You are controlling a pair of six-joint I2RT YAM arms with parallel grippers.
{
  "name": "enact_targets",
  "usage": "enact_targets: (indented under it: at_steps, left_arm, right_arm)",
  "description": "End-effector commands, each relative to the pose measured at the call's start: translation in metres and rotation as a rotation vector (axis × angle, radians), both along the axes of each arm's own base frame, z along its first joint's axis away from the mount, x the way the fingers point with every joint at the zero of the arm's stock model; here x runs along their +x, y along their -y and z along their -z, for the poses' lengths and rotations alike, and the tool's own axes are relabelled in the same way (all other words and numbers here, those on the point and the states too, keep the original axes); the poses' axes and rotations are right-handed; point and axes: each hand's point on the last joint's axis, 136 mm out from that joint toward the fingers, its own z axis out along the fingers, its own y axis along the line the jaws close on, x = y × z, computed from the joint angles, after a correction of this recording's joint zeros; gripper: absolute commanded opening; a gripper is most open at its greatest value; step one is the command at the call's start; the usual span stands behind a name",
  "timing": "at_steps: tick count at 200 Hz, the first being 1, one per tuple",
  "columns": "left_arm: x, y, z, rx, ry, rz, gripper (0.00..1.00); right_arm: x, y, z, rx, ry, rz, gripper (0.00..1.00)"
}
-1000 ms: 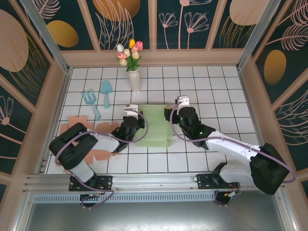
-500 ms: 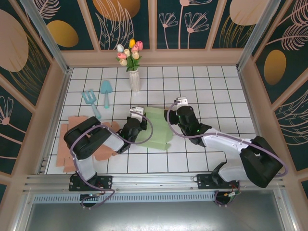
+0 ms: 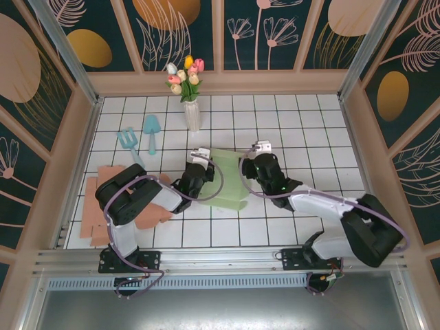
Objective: Fold the paper box
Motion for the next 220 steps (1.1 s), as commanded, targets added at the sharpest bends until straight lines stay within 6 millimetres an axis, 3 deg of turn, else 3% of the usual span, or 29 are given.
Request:
enact_targets:
  at_steps: [1,26,46,80,103,131,158,170,194,220]
  left_arm:
    - [0.004,0.003,-0.002,0.095,-0.062,0.007,0.0]
    - [0.017,0.002,-0.016,0.16,-0.143,-0.069,0.0]
    - [0.027,0.014,-0.031,0.25,-0.242,-0.058,0.0]
    - [0.036,0.027,-0.052,0.492,-0.355,0.016,0.0]
    - [0.035,0.027,-0.052,0.71,-0.446,0.102,0.0]
    - [0.033,0.007,-0.047,1.024,-0.49,0.163,0.0]
    - [0.022,-0.009,-0.041,1.316,-0.465,0.262,0.0]
    - [0.019,-0.005,-0.046,1.36,-0.456,0.298,0.0]
    - [0.015,0.021,-0.06,1.325,-0.447,0.388,0.0]
    - [0.007,0.045,-0.049,1.278,-0.458,0.482,0.0]
  right_arm:
    - [-0.003,0.011,-0.066,0.046,0.11,0.016,0.63]
    - [-0.014,0.037,-0.118,0.069,0.199,0.055,0.64]
    - [-0.02,0.07,-0.134,0.072,0.25,0.122,0.65]
    - [-0.046,0.101,-0.133,0.172,0.342,0.158,0.65]
    - [-0.067,0.114,-0.14,0.299,0.44,0.162,0.68]
    - [-0.081,0.137,-0.147,0.385,0.504,0.238,0.72]
    - [-0.085,0.144,-0.15,0.393,0.505,0.268,0.72]
    - [-0.085,0.146,-0.15,0.389,0.505,0.281,0.72]
    - [-0.084,0.145,-0.147,0.392,0.501,0.277,0.72]
    - [-0.083,0.147,-0.146,0.385,0.501,0.29,0.72]
